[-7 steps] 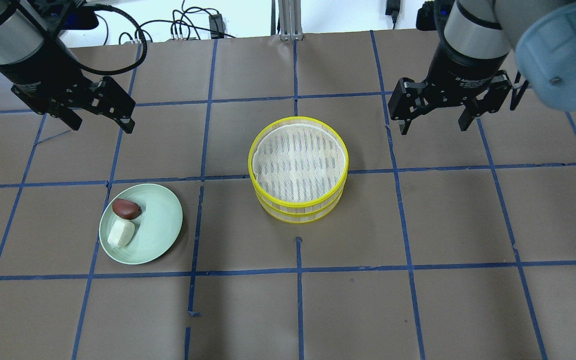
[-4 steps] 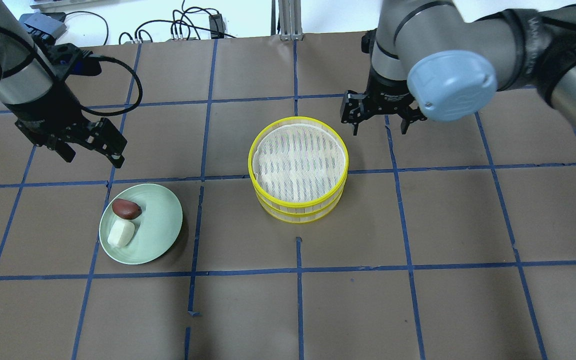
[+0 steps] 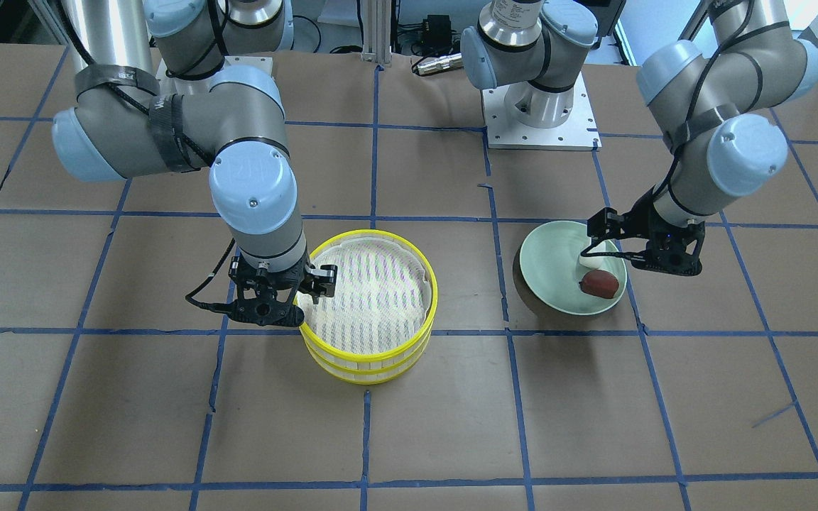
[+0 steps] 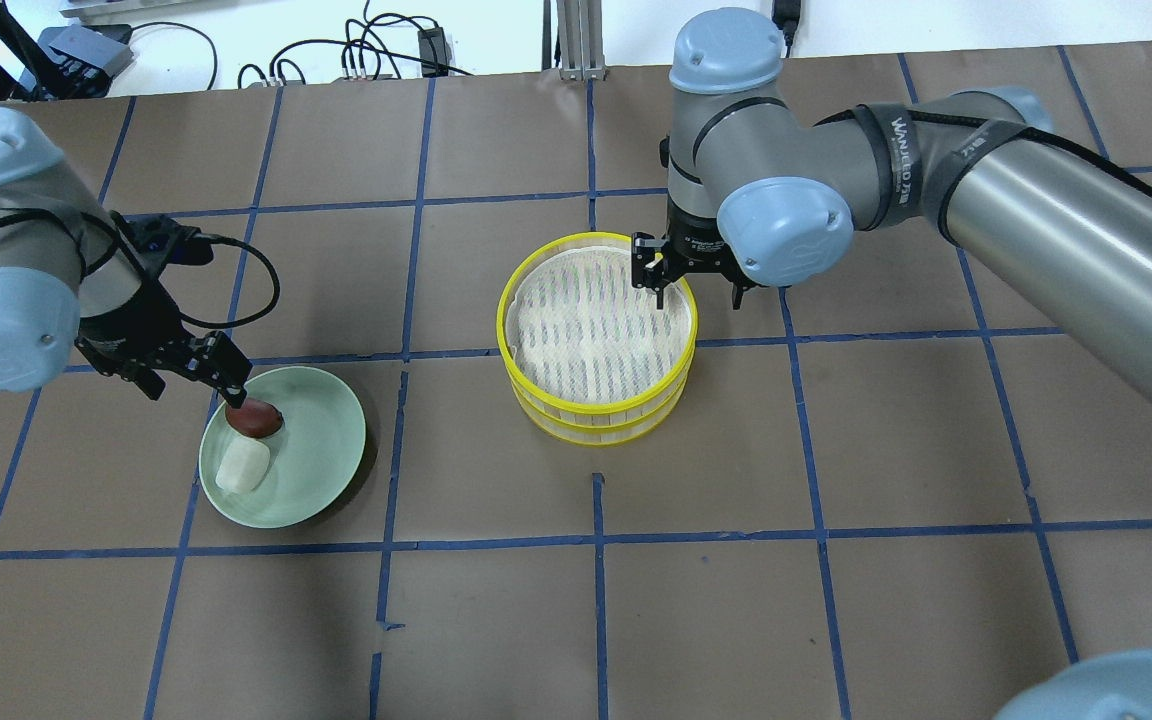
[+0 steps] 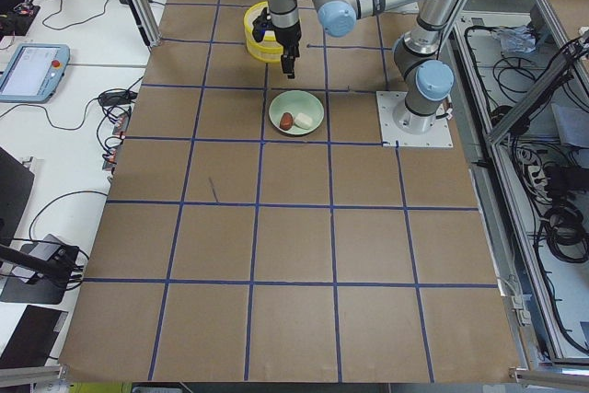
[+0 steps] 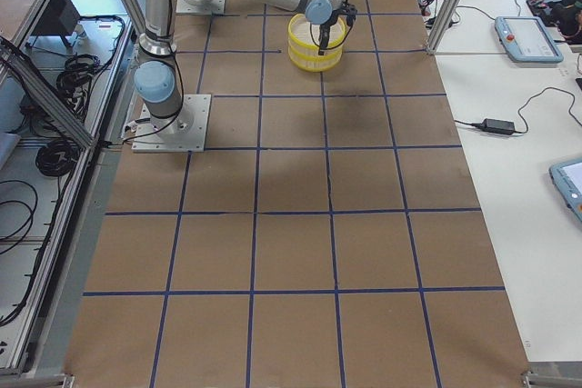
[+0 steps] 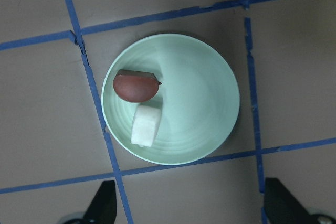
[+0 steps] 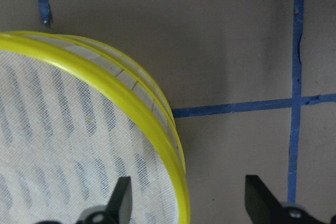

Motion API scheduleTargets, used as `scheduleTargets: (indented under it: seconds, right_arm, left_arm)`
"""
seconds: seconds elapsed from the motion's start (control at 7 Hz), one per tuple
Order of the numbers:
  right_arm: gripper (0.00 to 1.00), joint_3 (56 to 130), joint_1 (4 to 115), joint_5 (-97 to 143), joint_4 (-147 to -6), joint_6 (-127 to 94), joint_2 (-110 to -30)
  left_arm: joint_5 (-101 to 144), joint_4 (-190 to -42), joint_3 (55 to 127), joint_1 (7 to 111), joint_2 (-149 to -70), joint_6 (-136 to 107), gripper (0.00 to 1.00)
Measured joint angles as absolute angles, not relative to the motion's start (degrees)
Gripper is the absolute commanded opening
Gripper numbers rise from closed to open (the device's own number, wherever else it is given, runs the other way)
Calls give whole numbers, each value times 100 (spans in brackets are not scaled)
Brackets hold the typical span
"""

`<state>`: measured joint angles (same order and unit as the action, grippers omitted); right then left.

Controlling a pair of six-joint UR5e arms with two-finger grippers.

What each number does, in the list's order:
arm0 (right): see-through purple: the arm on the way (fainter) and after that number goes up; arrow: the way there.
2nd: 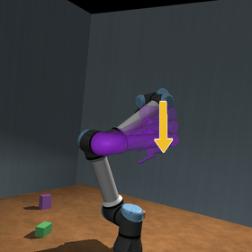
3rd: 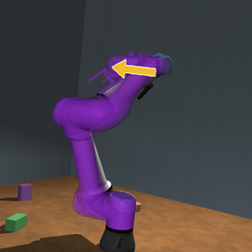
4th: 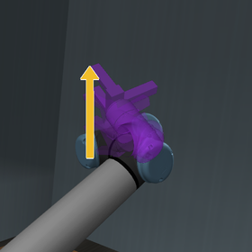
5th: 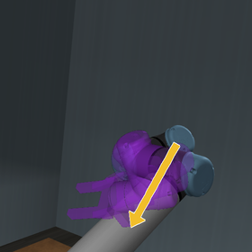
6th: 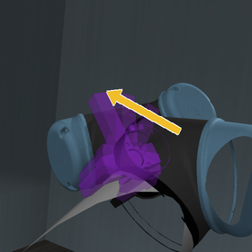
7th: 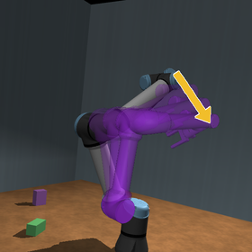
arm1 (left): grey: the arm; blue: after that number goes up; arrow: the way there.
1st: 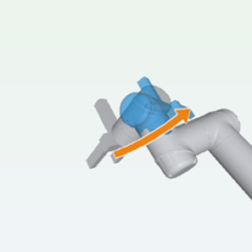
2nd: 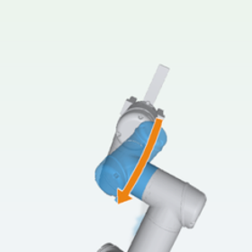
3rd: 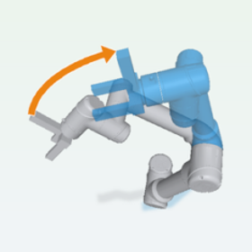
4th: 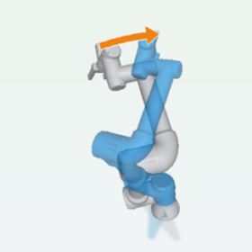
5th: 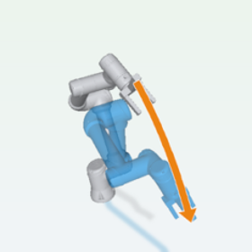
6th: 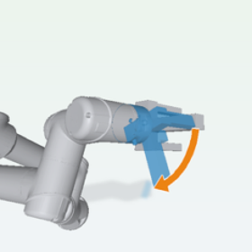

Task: Place buns in different layers of steamer
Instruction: 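Grasp white bun with left gripper while right gripper grips top tier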

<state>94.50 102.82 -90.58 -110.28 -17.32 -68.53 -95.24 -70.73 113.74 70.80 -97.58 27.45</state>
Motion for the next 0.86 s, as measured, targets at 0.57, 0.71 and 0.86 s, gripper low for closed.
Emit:
scheduleTargets:
  seconds: [0.57,0.71,0.86]
  right_arm:
    - [4,9631,10278,-9065,-11124,-1781,-6863]
    - [4,9614,10259,-9101,-11124,-1772,-6925]
    - [4,9597,10206,-9126,-11110,-1752,-7007]
  left_arm:
    - [-9534,-6887,11850,7039,-10417,2641,24]
    - [-9546,-6902,11890,7048,-10420,2373,1]
    - [-9552,-6942,11893,7065,-10382,2120,0]
